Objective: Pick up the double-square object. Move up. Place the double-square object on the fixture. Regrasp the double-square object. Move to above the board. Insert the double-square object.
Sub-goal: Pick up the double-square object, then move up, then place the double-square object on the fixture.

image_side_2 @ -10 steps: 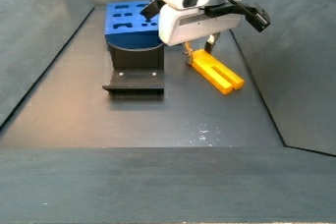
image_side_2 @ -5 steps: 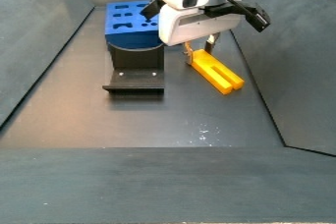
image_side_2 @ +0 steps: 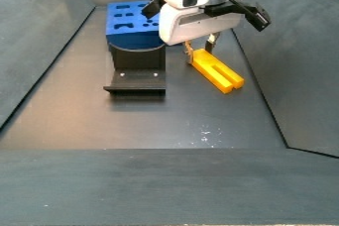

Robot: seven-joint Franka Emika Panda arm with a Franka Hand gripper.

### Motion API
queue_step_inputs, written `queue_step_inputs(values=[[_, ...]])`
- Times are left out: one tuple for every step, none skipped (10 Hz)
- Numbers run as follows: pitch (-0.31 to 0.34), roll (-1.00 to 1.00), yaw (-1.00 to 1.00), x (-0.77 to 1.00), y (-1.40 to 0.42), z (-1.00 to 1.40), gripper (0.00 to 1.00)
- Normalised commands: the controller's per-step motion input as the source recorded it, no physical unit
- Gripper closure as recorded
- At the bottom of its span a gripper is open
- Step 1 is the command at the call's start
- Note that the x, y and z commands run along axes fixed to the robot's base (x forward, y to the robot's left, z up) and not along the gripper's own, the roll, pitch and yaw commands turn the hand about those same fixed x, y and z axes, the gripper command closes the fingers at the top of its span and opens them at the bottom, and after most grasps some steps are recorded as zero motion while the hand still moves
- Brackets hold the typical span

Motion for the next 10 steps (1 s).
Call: queue_step_inputs(values=[[0.000, 0.00, 0.00, 0.00, 0.00, 0.00, 1.00], [0.000, 0.00, 0.00, 0.00, 0.00, 0.00, 1.00], [0.000, 0.00, 0.00, 0.00, 0.00, 0.83, 1.00], [-0.008, 0.00, 0.03, 0.04, 0.00, 0.83, 1.00], [0.040, 0.00, 0.04, 0.01, 0.00, 0.70, 1.00], [0.059, 0.00, 0.04, 0.00, 0.00, 0.63, 1.00], [0.066, 0.00, 0.03, 0.00, 0.00, 0.48, 1.00], [0.059, 0.00, 0.03, -0.01, -0.01, 0.36, 1.00], [0.047, -0.01, 0.03, -0.01, -0.01, 0.20, 1.00], [0.000, 0.00, 0.00, 0.00, 0.00, 1.00, 1.00]])
